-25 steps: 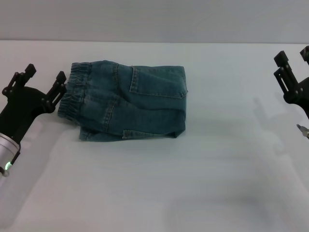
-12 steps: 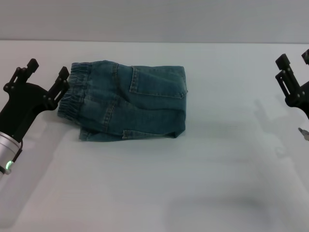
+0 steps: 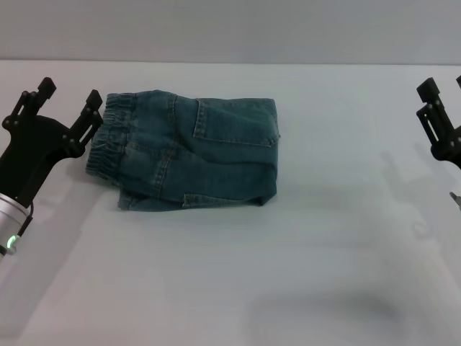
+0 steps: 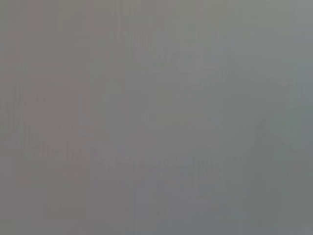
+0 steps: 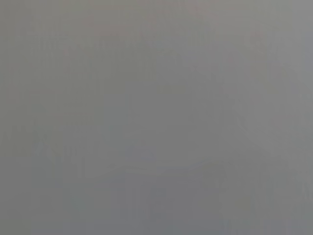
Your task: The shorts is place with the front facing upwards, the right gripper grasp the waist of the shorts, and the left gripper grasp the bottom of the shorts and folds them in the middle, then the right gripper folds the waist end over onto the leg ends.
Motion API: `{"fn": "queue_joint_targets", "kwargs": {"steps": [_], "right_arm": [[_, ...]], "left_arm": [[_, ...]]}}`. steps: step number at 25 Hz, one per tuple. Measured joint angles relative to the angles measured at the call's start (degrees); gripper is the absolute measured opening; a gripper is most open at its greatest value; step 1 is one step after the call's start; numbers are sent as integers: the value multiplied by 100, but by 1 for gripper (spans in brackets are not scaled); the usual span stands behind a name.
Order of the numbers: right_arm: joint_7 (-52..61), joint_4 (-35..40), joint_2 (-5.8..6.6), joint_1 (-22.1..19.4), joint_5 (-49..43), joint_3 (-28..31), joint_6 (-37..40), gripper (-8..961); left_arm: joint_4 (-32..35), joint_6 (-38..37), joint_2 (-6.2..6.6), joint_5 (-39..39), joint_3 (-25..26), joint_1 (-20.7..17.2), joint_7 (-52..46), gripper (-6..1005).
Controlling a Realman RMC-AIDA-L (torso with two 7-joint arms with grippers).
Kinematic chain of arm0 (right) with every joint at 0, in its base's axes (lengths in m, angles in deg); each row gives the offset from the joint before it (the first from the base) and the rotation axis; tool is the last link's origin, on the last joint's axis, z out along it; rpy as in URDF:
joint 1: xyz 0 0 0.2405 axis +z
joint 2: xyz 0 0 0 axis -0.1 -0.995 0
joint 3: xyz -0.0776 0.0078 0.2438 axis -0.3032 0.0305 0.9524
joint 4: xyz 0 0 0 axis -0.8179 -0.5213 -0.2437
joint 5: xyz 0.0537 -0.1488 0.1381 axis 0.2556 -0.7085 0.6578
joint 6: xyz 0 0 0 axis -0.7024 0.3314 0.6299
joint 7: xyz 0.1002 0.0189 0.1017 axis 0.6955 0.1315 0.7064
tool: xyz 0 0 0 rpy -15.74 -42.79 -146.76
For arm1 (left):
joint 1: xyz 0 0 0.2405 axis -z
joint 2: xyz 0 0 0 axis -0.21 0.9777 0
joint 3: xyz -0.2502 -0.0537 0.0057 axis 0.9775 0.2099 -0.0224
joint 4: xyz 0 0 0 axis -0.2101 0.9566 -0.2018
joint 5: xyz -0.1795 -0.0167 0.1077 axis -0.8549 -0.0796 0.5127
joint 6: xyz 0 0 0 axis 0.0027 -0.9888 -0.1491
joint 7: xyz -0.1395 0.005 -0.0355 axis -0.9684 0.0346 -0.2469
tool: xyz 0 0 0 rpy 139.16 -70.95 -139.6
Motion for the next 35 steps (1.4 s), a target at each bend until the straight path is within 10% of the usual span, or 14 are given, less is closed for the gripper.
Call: {"fn": "queue_joint_targets", "kwargs": {"steps": [35], "right_arm": [[-16, 7, 0, -8, -17, -76, -17, 600]], "left_arm": [[47, -34, 3, 25, -136, -62, 5, 777]]}}
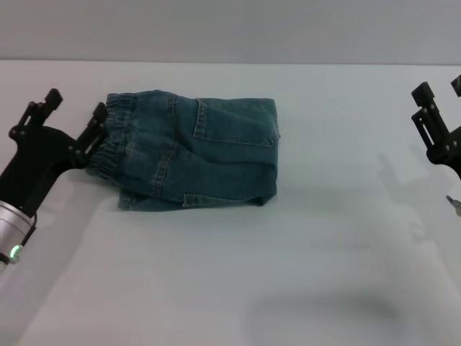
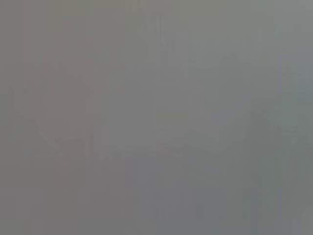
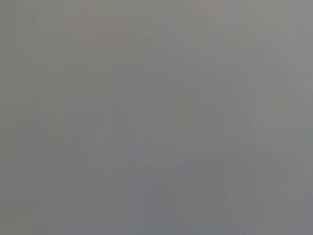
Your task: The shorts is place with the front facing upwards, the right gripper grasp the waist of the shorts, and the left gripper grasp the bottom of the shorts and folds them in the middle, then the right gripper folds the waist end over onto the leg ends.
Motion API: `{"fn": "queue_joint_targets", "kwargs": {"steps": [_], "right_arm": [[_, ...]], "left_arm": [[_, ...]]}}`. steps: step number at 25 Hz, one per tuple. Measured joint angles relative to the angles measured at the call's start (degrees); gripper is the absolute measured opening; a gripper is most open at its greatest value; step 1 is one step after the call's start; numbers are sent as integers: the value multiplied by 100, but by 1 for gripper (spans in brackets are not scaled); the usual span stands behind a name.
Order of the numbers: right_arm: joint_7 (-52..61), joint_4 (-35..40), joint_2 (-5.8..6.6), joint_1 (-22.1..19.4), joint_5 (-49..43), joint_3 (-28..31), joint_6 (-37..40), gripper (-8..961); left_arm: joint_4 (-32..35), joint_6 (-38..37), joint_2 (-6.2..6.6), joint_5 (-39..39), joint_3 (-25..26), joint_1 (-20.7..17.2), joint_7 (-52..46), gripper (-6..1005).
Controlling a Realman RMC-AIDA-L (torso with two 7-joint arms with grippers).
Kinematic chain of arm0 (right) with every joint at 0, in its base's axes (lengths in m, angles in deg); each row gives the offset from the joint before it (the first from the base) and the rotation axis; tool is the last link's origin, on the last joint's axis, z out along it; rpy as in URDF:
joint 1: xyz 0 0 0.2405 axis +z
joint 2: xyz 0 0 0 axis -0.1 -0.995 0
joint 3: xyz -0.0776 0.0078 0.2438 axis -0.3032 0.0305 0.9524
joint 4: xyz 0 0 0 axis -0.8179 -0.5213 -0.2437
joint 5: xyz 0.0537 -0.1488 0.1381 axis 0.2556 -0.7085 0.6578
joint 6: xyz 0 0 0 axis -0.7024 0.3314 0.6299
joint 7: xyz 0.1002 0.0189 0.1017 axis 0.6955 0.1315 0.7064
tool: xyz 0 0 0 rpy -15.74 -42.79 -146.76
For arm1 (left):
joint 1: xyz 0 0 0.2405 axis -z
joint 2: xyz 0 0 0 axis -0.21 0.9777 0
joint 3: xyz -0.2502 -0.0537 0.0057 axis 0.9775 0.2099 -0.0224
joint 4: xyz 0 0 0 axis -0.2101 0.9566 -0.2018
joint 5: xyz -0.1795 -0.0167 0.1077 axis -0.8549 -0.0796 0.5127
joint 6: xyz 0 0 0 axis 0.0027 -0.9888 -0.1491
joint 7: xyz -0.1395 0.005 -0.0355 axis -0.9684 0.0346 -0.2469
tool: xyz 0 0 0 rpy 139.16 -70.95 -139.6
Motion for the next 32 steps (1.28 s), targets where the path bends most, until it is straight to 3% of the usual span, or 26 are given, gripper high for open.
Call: {"fn": "queue_joint_targets", "kwargs": {"steps": [32], "right_arm": [[-3, -12, 16, -19, 9, -70, -29, 601]], "left_arm": [[-109, -5, -3, -47, -11, -1, 8, 776]]}}
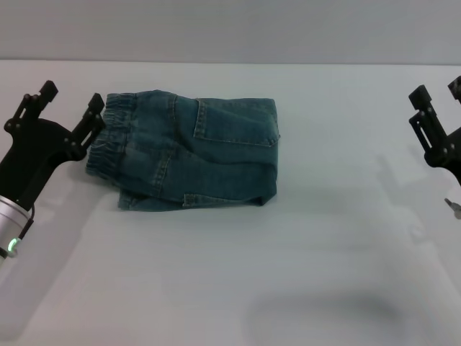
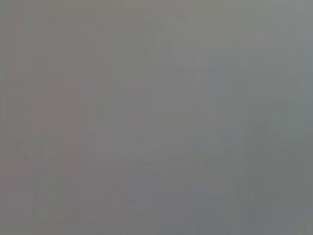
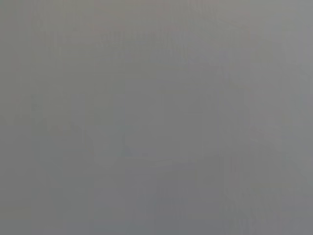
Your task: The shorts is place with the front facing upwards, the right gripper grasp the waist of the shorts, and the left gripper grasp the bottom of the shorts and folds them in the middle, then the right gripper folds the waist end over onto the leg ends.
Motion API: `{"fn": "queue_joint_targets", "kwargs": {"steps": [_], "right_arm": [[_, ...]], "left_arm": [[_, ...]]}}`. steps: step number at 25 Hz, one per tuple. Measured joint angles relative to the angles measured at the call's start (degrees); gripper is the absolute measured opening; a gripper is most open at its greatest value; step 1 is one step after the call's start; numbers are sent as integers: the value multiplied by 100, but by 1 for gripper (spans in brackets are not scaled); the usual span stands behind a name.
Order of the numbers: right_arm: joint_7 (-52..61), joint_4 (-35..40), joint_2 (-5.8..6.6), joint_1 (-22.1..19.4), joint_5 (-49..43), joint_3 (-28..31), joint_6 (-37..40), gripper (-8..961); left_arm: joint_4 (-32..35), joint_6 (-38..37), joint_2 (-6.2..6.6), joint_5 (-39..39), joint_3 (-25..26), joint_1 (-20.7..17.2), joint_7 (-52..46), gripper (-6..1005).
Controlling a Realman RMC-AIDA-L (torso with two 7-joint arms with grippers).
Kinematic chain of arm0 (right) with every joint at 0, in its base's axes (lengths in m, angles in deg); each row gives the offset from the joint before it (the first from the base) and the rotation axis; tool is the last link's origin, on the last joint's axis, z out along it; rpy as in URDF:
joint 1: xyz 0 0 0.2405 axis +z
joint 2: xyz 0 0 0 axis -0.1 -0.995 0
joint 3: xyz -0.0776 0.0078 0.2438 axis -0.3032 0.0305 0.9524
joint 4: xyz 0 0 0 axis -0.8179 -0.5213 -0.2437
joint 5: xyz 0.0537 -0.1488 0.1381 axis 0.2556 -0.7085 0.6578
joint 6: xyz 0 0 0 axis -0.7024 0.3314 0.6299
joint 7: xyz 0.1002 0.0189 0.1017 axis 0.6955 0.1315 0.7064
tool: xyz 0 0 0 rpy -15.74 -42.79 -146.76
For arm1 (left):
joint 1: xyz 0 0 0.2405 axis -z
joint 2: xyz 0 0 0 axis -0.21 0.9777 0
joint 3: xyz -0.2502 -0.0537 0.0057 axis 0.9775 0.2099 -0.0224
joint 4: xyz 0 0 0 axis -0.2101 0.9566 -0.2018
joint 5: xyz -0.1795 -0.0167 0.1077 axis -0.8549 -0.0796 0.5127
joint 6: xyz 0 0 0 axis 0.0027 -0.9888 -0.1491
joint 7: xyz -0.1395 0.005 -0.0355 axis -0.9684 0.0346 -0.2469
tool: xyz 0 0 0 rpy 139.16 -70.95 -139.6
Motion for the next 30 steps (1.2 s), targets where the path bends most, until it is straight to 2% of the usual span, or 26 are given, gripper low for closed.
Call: {"fn": "queue_joint_targets", "kwargs": {"steps": [12, 30], "right_arm": [[-177, 113, 5, -42, 18, -3, -89, 601], [-192, 162, 10, 5, -8, -96, -243, 600]], "left_arm": [[-73, -367, -25, -25, 34, 50, -25, 777], [-27, -420, -45, -88, -63, 17, -66, 777]]}}
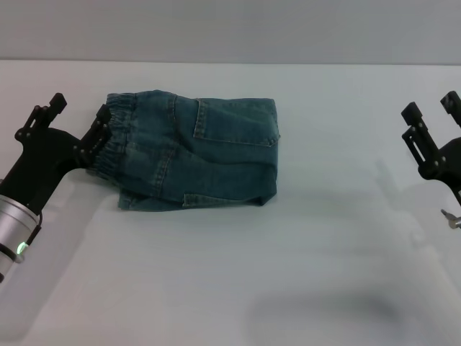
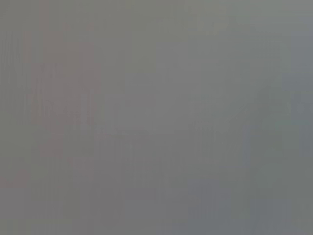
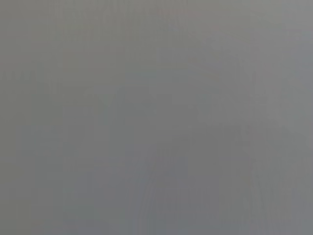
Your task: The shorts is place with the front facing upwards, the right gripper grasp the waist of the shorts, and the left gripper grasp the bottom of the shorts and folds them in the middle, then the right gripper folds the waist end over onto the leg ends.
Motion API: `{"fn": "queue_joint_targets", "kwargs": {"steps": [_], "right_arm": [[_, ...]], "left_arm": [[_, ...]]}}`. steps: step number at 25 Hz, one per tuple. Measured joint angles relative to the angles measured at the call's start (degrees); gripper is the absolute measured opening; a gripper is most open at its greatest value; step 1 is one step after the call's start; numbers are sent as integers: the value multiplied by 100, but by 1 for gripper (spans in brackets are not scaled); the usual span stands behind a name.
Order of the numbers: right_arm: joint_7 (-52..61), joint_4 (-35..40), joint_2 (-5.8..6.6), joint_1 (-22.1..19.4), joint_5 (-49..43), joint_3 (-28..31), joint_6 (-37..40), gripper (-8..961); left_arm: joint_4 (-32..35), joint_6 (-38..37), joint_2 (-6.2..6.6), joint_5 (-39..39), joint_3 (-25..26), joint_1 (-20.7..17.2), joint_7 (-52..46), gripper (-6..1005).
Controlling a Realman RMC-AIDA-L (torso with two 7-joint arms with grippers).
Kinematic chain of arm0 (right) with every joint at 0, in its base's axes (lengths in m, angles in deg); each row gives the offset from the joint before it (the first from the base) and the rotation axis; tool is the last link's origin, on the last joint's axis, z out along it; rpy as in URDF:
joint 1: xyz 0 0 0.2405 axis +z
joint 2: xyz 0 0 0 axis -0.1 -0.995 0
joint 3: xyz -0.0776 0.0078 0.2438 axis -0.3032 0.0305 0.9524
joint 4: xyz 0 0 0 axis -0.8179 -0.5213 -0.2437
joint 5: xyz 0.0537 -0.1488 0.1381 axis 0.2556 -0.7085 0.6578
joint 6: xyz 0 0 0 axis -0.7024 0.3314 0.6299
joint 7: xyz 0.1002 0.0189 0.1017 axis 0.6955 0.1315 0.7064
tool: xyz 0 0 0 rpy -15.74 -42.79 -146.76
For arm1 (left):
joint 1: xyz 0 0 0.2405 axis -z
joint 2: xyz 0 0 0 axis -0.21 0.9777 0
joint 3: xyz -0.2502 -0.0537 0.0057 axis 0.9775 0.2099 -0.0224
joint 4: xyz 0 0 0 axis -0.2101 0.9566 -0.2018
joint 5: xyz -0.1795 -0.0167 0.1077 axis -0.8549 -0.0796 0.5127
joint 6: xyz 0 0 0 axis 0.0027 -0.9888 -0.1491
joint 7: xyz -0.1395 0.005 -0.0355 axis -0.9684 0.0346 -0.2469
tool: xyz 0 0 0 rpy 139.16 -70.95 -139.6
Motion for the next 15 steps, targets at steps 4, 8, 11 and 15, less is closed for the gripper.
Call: {"fn": "queue_joint_targets", "kwargs": {"steps": [4, 8, 11, 15], "right_arm": [[0, 21, 0, -12, -2, 0, 0, 600], [0, 35, 0, -21, -2, 16, 39, 600], [0, 35, 0, -28, -2, 25, 45, 600], [-2, 35, 0, -42, -2, 31, 59, 600]], "left_arm": [[2, 0, 0, -4, -25, -10, -2, 777], [-33, 7, 0, -11, -26, -31, -7, 777], [-35, 11, 0, -11, -27, -43, -8, 777], [-1, 8, 0, -11, -68, -67, -14, 777]]}}
